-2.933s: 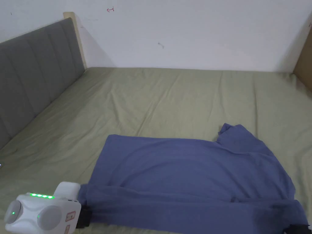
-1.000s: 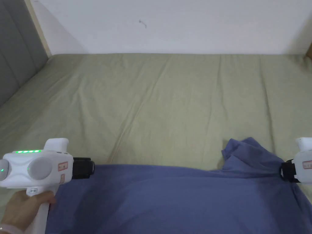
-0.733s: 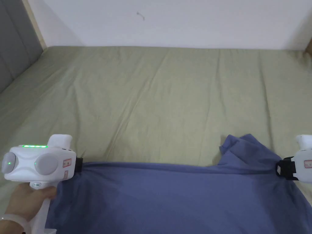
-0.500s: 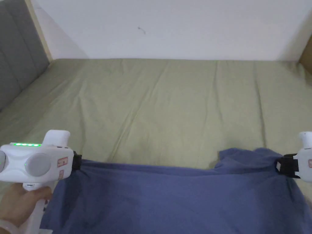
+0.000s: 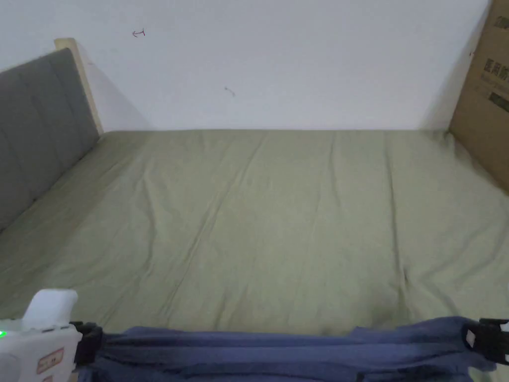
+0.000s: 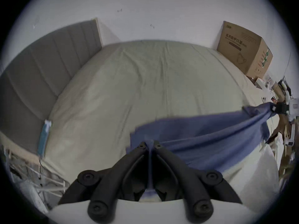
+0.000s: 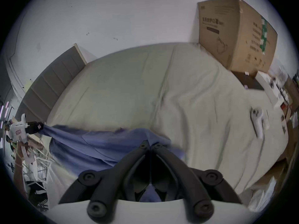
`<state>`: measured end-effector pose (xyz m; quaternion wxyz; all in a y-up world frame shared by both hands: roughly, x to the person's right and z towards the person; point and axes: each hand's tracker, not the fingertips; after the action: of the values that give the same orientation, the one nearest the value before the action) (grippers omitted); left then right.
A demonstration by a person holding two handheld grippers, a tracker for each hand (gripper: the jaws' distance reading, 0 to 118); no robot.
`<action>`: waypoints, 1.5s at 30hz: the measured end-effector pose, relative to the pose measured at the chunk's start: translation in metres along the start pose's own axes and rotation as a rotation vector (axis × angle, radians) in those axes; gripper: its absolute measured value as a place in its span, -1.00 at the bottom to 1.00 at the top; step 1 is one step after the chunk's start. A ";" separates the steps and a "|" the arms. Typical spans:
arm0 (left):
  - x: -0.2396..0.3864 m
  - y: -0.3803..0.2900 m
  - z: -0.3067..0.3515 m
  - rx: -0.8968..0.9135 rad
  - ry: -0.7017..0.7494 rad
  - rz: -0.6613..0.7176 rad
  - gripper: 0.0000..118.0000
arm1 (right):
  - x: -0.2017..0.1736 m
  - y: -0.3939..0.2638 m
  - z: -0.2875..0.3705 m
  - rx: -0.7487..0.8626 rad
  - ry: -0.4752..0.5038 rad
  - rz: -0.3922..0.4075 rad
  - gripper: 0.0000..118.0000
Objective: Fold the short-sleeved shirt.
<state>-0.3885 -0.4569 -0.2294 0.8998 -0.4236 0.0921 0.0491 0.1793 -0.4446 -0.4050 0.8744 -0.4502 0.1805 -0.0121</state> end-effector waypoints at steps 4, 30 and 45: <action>-0.001 -0.051 -0.012 -0.058 0.017 0.019 -0.88 | 0.010 -0.063 -0.018 -0.130 -0.023 -0.045 -1.00; -0.045 -0.073 0.022 0.066 -0.120 0.423 -1.00 | -0.169 -0.044 -0.041 0.114 0.061 0.172 -1.00; -0.076 -0.080 -0.053 -0.094 -0.341 0.695 0.97 | -0.216 -0.036 -0.048 0.058 0.129 0.191 -1.00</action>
<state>-0.4561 -0.5494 -0.1859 0.8114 -0.3937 0.0767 0.4250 -0.0330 -0.4634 -0.3362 0.8707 -0.4040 0.2780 0.0371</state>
